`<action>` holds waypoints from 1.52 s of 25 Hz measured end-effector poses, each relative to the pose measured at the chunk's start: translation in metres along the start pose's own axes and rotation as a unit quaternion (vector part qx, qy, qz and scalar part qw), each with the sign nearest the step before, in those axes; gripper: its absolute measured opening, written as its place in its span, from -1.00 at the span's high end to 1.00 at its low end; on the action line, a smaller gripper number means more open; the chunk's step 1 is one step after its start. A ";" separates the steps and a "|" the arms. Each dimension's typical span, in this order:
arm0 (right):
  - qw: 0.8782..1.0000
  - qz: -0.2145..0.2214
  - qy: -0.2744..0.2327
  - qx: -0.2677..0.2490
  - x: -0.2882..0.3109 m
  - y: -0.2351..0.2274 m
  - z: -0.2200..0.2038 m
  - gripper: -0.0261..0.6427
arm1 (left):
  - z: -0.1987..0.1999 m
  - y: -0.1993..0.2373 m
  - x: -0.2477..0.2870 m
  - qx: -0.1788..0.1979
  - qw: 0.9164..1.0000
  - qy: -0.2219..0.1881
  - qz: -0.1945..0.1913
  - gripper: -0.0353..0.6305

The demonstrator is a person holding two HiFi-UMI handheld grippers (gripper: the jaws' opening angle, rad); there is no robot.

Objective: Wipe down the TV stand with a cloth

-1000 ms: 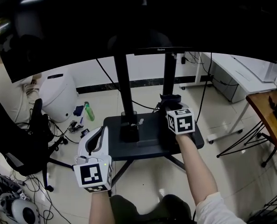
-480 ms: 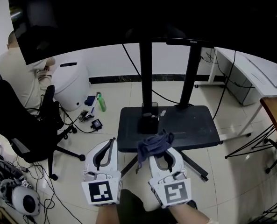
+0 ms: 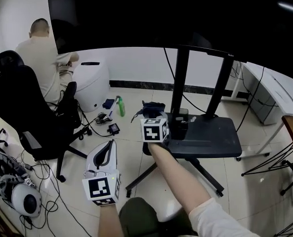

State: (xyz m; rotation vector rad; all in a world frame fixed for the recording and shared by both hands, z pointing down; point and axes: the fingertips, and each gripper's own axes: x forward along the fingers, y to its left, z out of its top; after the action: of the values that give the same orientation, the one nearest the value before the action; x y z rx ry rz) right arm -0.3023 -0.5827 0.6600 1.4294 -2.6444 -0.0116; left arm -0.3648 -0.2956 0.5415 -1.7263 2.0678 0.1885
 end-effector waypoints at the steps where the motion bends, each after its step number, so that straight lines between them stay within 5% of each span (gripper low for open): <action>1: 1.000 -0.014 0.017 0.004 0.012 -0.009 -0.002 0.68 | 0.003 0.003 -0.005 0.001 1.000 -0.003 0.002 0.18; 7: 0.999 -0.025 0.046 0.002 0.013 -0.022 -0.005 0.68 | 0.004 0.010 -0.018 -0.003 1.000 0.001 0.006 0.18; 11: 0.997 0.025 -0.062 -0.048 -0.092 0.026 0.017 0.68 | 0.004 0.000 -0.021 0.000 1.000 0.003 0.002 0.18; 16: 0.990 0.079 -0.105 -0.044 -0.249 0.065 -0.027 0.68 | 0.006 -0.027 -0.026 -0.007 1.000 -0.008 -0.007 0.18; 20: 0.989 0.064 -0.135 -0.014 -0.301 0.024 -0.014 0.68 | -0.019 -0.059 -0.028 0.002 0.995 0.086 -0.044 0.18; 21: 0.990 0.049 -0.130 -0.004 -0.298 -0.003 -0.009 0.68 | -0.021 -0.066 -0.022 0.001 0.995 0.086 -0.052 0.18; 24: 0.991 0.007 -0.130 0.008 -0.241 -0.101 0.000 0.68 | -0.003 -0.078 0.002 -0.006 0.998 -0.001 -0.060 0.18; 28: 0.997 -0.006 -0.063 0.049 -0.138 -0.186 -0.009 0.68 | 0.008 -0.089 0.008 -0.003 0.998 -0.009 -0.063 0.18; 33: 0.999 -0.019 0.008 0.045 -0.051 -0.217 -0.024 0.67 | 0.003 -0.087 0.004 0.004 0.998 0.004 -0.059 0.18; 38: 0.999 -0.011 0.046 -0.005 -0.030 -0.208 -0.037 0.67 | 0.007 -0.080 0.002 0.012 0.999 0.009 -0.051 0.18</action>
State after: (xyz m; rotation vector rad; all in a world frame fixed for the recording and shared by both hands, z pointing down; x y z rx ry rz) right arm -0.1085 -0.6697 0.6785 1.4203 -2.5505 0.0381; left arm -0.2861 -0.3120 0.5476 -1.8200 1.9807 0.1180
